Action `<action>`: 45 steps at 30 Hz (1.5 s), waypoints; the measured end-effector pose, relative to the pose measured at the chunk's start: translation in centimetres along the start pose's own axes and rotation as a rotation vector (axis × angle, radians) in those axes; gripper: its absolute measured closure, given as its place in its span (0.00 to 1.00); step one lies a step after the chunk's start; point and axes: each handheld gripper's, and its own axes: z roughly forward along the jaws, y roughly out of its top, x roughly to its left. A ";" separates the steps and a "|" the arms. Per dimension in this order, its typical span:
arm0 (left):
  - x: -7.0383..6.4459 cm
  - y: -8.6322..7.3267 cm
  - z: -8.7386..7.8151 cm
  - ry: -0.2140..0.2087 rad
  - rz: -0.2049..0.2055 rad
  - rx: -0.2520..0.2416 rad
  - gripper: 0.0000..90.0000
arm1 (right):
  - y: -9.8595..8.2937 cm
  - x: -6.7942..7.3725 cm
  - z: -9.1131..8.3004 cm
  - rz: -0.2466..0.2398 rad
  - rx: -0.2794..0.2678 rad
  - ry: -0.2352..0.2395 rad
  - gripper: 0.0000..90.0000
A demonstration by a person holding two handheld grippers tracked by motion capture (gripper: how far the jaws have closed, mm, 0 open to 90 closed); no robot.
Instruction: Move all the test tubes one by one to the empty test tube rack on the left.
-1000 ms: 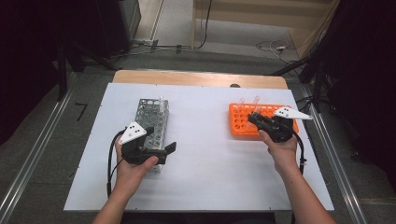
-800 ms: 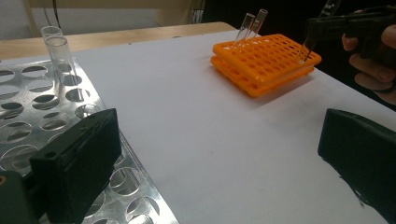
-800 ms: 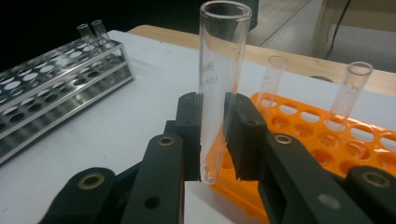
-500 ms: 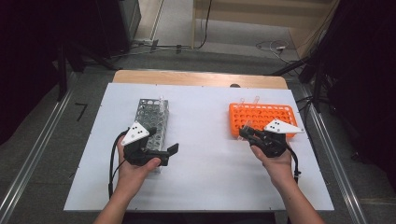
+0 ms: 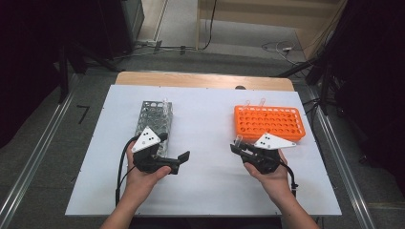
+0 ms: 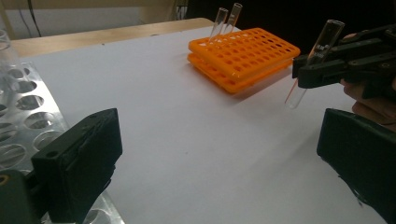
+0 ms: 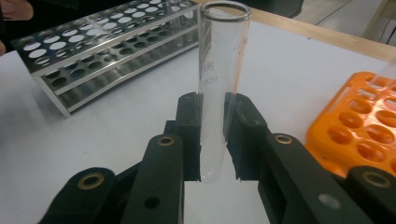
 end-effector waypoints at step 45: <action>-4.4 -0.2 3.1 -0.188 0.116 0.053 0.71 | 0.3 7.5 4.1 -0.253 0.096 0.068 0.82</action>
